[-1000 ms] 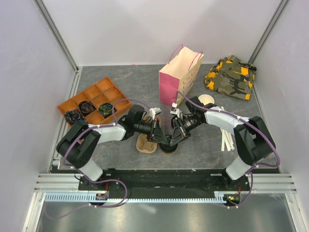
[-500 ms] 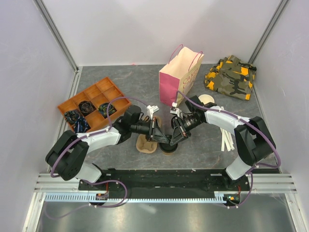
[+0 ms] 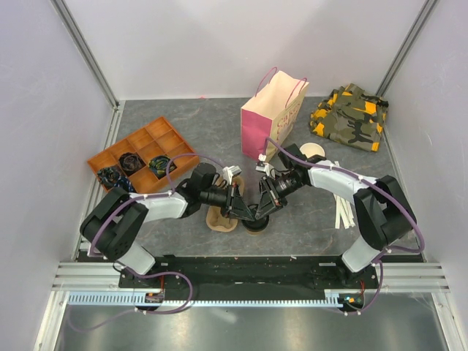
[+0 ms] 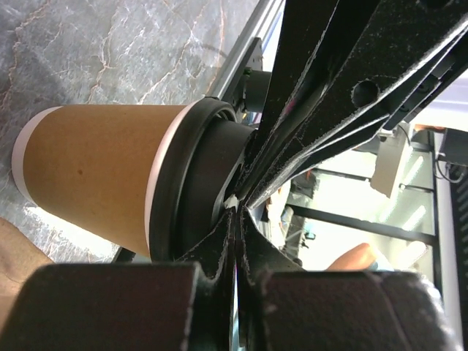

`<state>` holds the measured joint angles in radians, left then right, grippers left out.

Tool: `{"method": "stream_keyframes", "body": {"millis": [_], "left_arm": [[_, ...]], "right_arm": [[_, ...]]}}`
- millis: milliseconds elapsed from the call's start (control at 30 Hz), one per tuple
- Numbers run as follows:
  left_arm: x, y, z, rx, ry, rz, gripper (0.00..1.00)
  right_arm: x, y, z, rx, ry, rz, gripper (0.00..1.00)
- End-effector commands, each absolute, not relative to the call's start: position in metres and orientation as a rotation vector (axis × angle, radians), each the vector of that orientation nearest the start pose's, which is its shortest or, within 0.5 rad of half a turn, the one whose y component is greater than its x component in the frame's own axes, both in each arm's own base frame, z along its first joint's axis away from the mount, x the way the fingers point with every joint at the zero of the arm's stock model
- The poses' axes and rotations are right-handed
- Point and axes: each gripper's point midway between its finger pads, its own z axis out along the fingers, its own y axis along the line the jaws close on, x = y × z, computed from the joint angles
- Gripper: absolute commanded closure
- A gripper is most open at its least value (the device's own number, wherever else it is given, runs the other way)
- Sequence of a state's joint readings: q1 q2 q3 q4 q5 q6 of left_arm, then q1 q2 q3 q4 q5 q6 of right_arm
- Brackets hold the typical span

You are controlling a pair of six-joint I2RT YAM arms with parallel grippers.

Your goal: Pack the takeout coffee

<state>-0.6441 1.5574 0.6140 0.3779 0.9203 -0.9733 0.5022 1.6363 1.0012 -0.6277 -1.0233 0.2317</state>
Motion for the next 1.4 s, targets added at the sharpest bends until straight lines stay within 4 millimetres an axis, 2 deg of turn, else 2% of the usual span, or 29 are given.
{"method": "stream_keyframes", "body": {"millis": [0, 200, 700, 867, 967, 1000, 1100, 1367], "left_arm": [[0.170, -0.308, 0.062, 0.082, 2.674, -1.630, 0.98], [0.172, -0.299, 0.044, 0.044, 2.724, -1.554, 0.98], [0.177, -0.289, 0.018, 0.005, 2.793, -1.419, 0.98], [0.179, -0.291, 0.021, 0.017, 2.781, -1.427, 0.98], [0.182, -0.298, 0.037, 0.060, 2.730, -1.501, 0.98], [0.185, -0.303, 0.049, 0.102, 2.685, -1.536, 0.98], [0.191, -0.310, 0.072, 0.163, 2.605, -1.575, 0.98], [0.189, -0.315, 0.091, 0.221, 2.554, -1.608, 0.98]], "right_arm": [[0.173, 0.268, 0.094, -0.657, 2.764, 1.545, 0.87], [0.175, 0.266, 0.083, -0.660, 2.788, 1.514, 0.87], [0.166, 0.253, 0.055, -0.711, 2.851, 1.414, 0.90], [0.165, 0.251, 0.050, -0.720, 2.854, 1.417, 0.91], [0.166, 0.255, 0.061, -0.715, 2.820, 1.493, 0.92], [0.167, 0.259, 0.070, -0.726, 2.787, 1.533, 0.93], [0.174, 0.265, 0.091, -0.757, 2.708, 1.573, 0.92], [0.184, 0.281, 0.152, -0.756, 2.543, 1.702, 0.92]]}}
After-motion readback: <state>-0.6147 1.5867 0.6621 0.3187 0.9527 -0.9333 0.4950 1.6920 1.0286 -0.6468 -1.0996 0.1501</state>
